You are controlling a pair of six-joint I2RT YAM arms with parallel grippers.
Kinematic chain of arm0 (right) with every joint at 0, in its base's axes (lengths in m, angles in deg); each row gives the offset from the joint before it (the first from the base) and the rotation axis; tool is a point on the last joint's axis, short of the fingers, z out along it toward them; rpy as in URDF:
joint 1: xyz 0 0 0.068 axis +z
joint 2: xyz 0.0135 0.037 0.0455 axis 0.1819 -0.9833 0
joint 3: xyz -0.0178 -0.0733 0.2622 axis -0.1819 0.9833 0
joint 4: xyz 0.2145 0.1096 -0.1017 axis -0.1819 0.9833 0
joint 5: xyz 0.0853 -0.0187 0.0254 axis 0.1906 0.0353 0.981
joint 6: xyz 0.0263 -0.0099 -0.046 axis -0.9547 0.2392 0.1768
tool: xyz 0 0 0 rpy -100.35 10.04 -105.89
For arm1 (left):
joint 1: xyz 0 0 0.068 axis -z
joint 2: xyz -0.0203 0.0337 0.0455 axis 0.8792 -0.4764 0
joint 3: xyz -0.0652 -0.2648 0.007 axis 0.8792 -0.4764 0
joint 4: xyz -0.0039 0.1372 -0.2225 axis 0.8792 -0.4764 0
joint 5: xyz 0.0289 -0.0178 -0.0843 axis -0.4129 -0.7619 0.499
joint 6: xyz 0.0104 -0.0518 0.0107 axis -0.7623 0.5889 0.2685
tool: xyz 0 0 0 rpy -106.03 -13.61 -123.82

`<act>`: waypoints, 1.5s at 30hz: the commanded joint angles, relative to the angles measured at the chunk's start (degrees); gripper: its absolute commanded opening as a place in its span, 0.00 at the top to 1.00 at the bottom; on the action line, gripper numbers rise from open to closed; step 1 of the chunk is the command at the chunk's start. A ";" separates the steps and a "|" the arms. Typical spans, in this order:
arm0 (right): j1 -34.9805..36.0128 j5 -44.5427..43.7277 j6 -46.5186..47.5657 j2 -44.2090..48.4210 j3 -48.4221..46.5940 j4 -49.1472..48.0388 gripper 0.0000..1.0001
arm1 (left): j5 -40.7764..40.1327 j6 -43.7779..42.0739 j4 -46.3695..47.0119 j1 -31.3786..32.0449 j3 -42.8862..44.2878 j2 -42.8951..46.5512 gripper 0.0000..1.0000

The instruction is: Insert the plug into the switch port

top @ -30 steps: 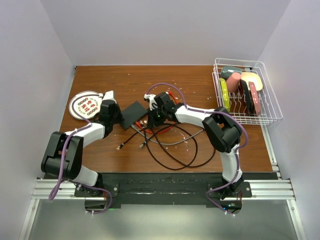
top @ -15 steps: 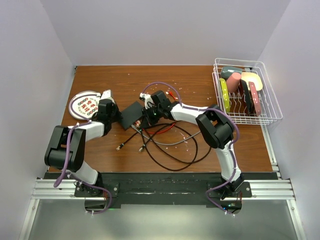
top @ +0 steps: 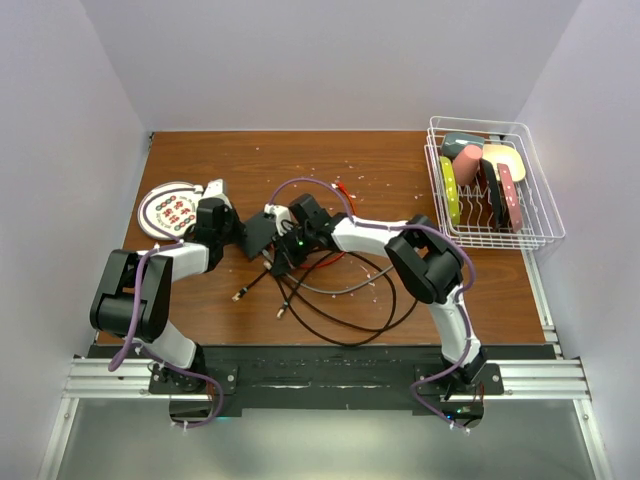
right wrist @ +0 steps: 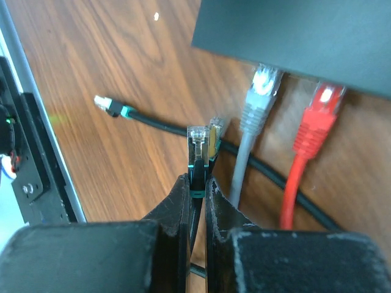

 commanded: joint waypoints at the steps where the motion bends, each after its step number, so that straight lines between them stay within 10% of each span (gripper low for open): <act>1: 0.03 -6.74 1.77 6.29 1.48 2.89 1.00 | 1.41 -1.38 -2.41 -0.51 1.70 0.65 0.93; 13: -1.11 -21.42 2.82 7.89 -6.33 11.40 1.00 | 1.32 -5.07 -3.20 -0.51 10.84 -2.06 0.38; 45: 1.88 -32.95 5.90 -0.03 -7.58 12.29 1.00 | 12.39 -5.16 3.30 -0.60 10.84 -14.12 0.38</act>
